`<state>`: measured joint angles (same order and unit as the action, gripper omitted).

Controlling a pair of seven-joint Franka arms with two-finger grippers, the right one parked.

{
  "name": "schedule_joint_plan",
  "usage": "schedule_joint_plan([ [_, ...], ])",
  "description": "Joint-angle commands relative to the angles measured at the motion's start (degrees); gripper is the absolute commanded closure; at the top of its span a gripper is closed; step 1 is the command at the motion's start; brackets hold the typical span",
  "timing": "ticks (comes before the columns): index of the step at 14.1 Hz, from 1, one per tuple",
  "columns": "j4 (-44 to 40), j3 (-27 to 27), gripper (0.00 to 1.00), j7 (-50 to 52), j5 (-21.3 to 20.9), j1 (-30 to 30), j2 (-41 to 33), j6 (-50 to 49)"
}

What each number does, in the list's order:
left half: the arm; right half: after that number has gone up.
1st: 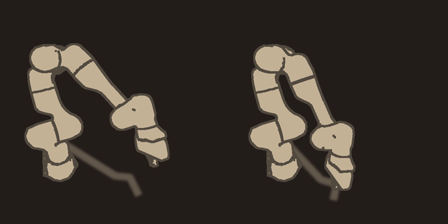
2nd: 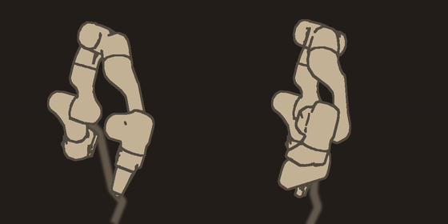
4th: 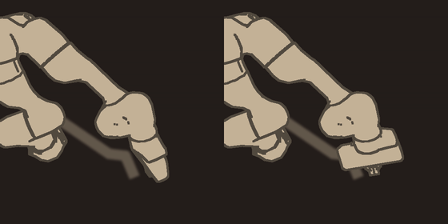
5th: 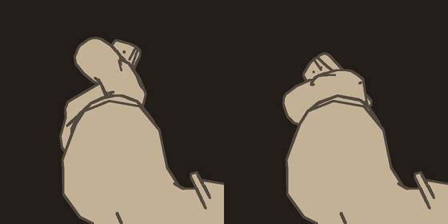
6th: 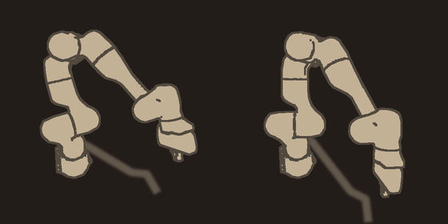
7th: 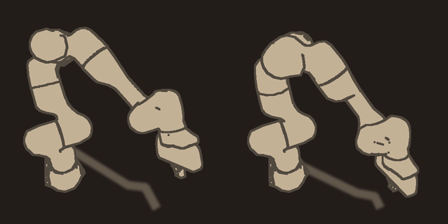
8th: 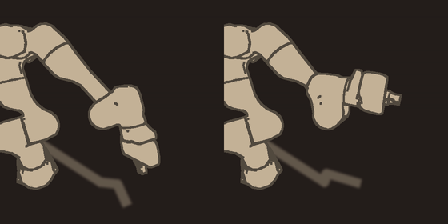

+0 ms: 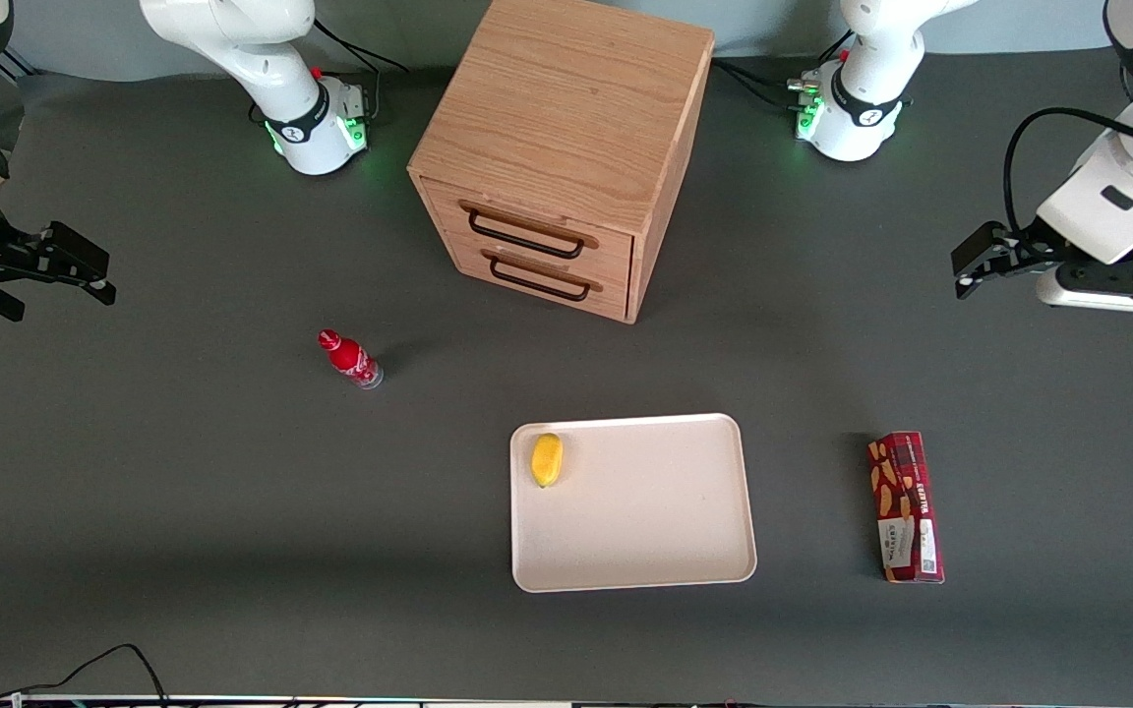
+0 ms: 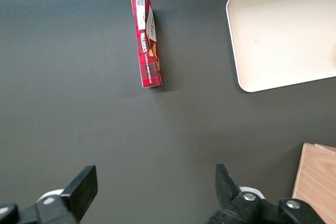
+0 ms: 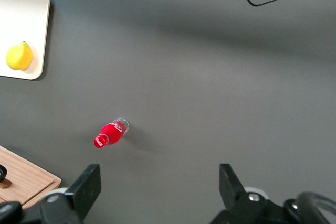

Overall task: Place red cookie box on tray
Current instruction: 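Move the left gripper down over the red cookie box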

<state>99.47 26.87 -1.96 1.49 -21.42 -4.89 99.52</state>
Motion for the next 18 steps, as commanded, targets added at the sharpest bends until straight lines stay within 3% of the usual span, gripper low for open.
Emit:
schedule_joint_plan([
  [1, -3.48, -0.15, 0.00, -3.73, 0.71, -0.63, 0.66, -3.97],
  [3, -5.60, -0.94, 0.00, -9.63, 1.06, -0.90, 1.19, -6.09],
  [7, -6.04, -1.12, 0.00, -9.12, 1.15, -1.16, 2.59, -5.83],
  [11, -16.47, -1.03, 0.00, -4.55, 0.53, -0.38, 12.41, -6.18],
  [15, -25.88, -0.76, 0.00, -1.13, -7.09, 2.34, 26.29, -3.30],
  [18, -27.84, -0.94, 0.00, 2.12, -12.20, 4.28, 34.31, 5.03],
])
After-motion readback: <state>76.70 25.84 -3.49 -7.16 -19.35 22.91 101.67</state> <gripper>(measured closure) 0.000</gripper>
